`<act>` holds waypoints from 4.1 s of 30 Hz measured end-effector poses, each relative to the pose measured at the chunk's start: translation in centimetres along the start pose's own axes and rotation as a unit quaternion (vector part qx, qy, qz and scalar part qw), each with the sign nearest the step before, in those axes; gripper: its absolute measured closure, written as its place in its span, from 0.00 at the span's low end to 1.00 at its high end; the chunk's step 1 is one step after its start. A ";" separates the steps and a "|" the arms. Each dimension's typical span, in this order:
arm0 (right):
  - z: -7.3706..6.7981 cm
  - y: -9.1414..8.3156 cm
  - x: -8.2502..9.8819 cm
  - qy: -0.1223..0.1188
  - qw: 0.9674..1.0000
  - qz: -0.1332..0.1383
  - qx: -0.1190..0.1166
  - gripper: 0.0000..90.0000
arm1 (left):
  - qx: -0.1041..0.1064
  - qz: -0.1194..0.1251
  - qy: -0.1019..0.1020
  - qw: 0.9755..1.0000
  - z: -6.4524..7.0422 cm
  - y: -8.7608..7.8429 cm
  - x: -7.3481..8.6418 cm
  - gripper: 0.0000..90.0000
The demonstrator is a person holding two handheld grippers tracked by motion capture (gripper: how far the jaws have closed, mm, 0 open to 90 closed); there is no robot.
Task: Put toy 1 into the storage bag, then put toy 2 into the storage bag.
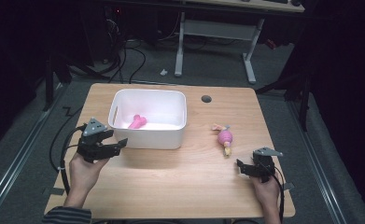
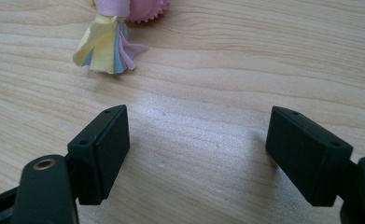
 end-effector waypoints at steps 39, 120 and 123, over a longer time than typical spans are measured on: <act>0.0 0.0 0.0 0.000 1.000 0.000 0.000 0.24 | 0.015 -0.045 -0.035 0.998 0.3 4.2 6.3 0.38; -1.8 -1.9 -6.1 -0.003 0.999 -0.004 -0.054 0.38 | -0.018 -0.060 0.017 0.998 2.5 11.4 8.6 0.17; -2.1 -1.7 -6.8 -0.010 0.999 -0.007 -0.051 0.37 | -0.018 -0.060 0.017 0.998 2.5 11.4 8.6 0.17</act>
Point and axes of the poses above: each handheld gripper's, and its own axes: y roughly forward along the jaws, x roughly out of its underside, z roughly to its right, the point moved 1 cm from there along y, roughly forward along the jaws
